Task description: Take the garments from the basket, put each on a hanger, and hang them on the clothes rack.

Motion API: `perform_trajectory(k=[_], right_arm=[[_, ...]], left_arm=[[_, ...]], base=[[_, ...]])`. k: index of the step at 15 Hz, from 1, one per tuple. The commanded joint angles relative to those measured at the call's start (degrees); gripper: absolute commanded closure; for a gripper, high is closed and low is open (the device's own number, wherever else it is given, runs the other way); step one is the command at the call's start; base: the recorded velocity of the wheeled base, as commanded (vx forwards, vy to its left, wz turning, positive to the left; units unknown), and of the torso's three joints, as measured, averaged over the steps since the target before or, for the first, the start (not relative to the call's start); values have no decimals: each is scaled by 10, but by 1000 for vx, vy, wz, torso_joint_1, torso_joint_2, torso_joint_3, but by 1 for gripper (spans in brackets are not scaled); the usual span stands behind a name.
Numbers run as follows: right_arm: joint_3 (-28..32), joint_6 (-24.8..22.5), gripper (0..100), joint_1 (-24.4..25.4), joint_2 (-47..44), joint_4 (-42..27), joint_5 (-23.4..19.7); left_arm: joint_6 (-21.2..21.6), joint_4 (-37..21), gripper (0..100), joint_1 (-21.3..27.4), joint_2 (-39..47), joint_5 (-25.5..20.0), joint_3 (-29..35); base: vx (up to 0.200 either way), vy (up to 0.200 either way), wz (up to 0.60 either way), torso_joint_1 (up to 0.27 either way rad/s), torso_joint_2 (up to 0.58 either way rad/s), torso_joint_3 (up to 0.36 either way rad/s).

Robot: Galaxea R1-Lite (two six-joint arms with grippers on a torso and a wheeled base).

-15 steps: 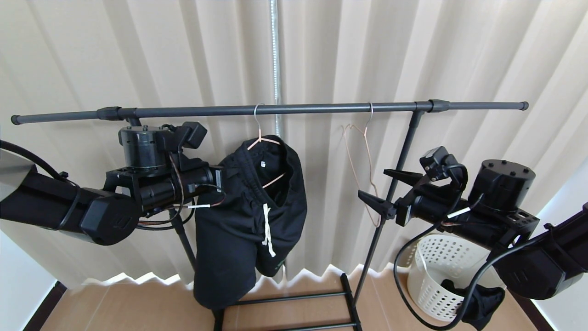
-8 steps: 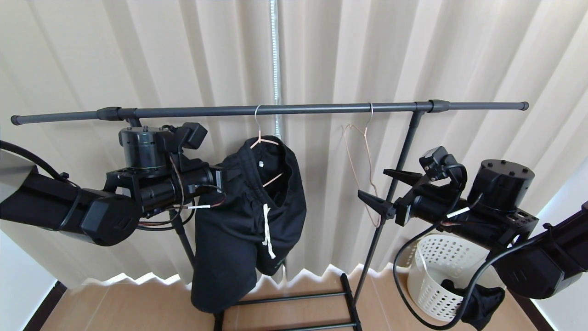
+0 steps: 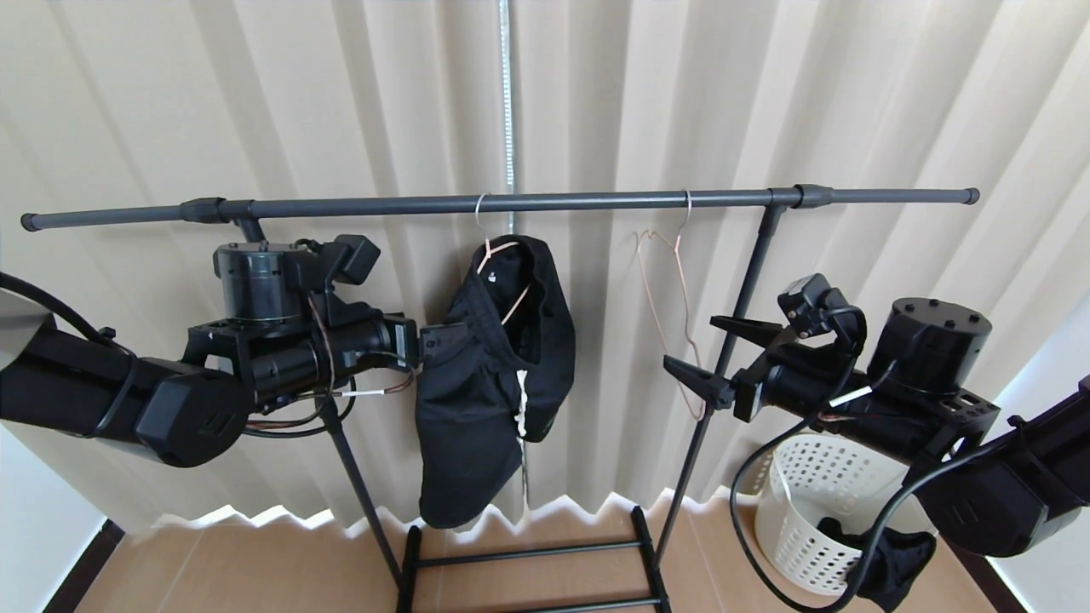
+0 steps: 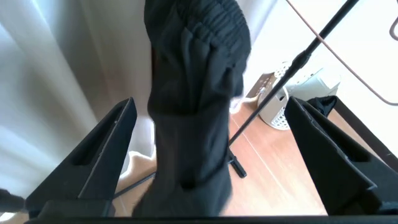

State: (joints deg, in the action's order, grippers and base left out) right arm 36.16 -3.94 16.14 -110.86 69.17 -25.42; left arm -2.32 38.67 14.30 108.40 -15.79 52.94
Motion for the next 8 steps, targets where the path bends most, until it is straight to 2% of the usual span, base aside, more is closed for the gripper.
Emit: perform_trajectory(k=[1,3,4,5,8], right_arm=[[0,0,0,0,1,1,0],[-4,2,0,1,10,3,-2],[-4,2,0,1,10,3,-2],[-29,7,0,1,35,42,-17],[-78,12,0,1,100,77,-17]], left_arm=[[1,0,0,-3,-27,0,-21],[4,1,0,-6,-64,-1,-64],[4,1,0,-6,-64,-1,-64],[4,15,0,-11,-107,-3,-126],[1,118,0,-25,-158,-4,-225]], base=[[0,0,0,0,0,0],[0,0,0,0,0,0],[0,0,0,0,0,0],[0,0,0,0,0,0],[0,0,0,0,0,0]])
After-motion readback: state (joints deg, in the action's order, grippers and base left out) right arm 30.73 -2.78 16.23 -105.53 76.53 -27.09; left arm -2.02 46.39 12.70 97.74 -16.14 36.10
